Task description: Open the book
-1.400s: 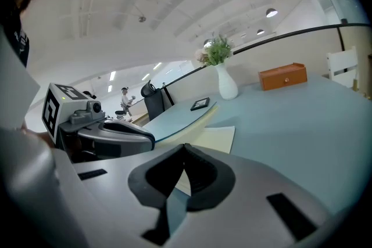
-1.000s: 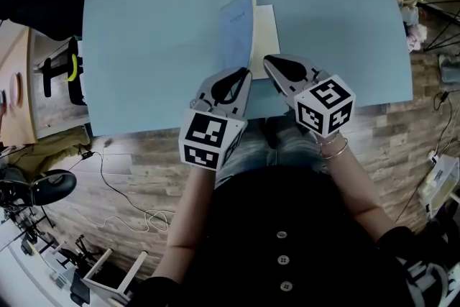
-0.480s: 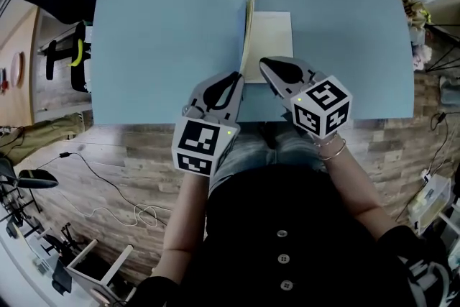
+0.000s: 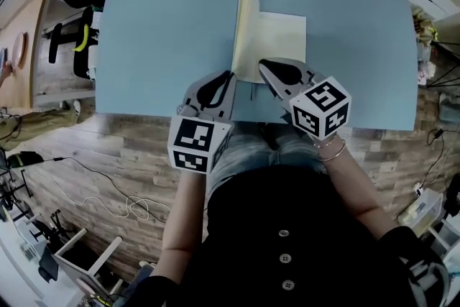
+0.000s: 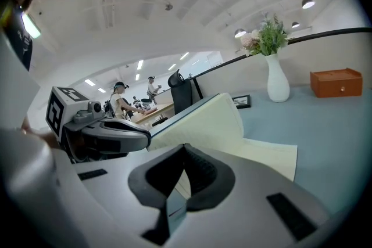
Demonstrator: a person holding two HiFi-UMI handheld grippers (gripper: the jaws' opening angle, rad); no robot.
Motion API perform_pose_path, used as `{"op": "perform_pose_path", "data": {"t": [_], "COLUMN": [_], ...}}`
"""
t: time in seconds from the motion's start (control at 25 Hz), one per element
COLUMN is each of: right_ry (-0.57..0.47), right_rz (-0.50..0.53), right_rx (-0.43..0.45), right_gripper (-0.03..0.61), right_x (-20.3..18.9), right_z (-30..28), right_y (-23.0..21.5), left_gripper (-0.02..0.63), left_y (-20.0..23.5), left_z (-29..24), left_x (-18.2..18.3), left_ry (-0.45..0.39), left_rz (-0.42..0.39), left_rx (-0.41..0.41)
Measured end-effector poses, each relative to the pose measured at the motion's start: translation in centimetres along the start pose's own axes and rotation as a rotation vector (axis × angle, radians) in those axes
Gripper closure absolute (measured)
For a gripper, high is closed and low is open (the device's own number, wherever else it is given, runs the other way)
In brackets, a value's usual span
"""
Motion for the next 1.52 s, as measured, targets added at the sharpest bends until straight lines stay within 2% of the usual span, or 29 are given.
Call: {"op": "perform_pose_path", "data": {"t": [0.56,1.16,1.52], "right_ry": [0.051,0.126,0.157], "right_rz": [0.02,0.03,0.037], "right_rx": [0.061,0.107,0.131], "right_gripper": [0.577,0.577,0.577], "right_x": [0.3,-0.5,-0.7], "right_z": [-3.4,-6.8,-8.3], "right_y": [1.3,1.6,1.8], "left_gripper": [0.586,0.586,0.586], "left_y": [2.9,5.7,5.9], "left_z": [0.4,0.0,-0.4], "left_x": [-1.9,-4.7,-6.2], "left_ry": [-0.01,0.04,0.059], "left_rz": [0.134,0.185,0.235], "left_rx": [0.088,0.15,0.175]}}
Point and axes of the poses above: the fingertips, and each gripper's own axes: z backward along the fingers, y to its left, x out of its top, the point moved 7 cm from there along z, backward along the fingers, and after that the axes turned 3 degrees about y, right-handed, at the moved point
